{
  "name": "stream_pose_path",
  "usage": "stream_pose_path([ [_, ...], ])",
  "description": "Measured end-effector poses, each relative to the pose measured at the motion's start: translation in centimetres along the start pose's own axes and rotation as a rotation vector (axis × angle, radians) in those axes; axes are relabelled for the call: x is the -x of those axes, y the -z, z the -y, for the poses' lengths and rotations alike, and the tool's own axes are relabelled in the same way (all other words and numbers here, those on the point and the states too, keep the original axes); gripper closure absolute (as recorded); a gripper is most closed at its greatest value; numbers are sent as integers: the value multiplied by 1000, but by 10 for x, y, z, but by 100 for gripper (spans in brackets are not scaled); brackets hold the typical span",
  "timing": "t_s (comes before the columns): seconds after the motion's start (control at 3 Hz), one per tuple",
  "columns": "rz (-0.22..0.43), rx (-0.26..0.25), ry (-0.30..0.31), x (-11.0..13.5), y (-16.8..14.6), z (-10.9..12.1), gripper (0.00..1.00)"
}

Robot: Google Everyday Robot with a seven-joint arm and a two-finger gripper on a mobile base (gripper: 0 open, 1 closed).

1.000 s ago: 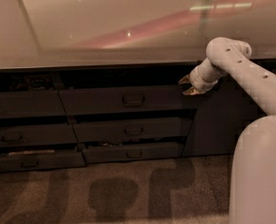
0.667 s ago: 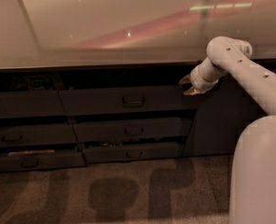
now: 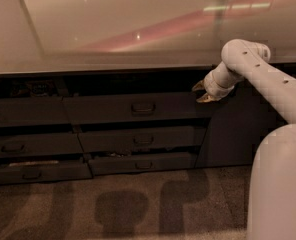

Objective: Open top drawer

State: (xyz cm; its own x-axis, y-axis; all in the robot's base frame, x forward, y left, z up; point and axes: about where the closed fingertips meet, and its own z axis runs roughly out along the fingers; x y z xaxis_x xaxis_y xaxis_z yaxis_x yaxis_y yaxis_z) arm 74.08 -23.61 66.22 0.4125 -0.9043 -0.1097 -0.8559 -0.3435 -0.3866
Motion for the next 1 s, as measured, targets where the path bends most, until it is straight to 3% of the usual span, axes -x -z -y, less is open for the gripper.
stream_pose_path([
  [1.0, 3, 0, 5, 5, 1, -12, 100],
])
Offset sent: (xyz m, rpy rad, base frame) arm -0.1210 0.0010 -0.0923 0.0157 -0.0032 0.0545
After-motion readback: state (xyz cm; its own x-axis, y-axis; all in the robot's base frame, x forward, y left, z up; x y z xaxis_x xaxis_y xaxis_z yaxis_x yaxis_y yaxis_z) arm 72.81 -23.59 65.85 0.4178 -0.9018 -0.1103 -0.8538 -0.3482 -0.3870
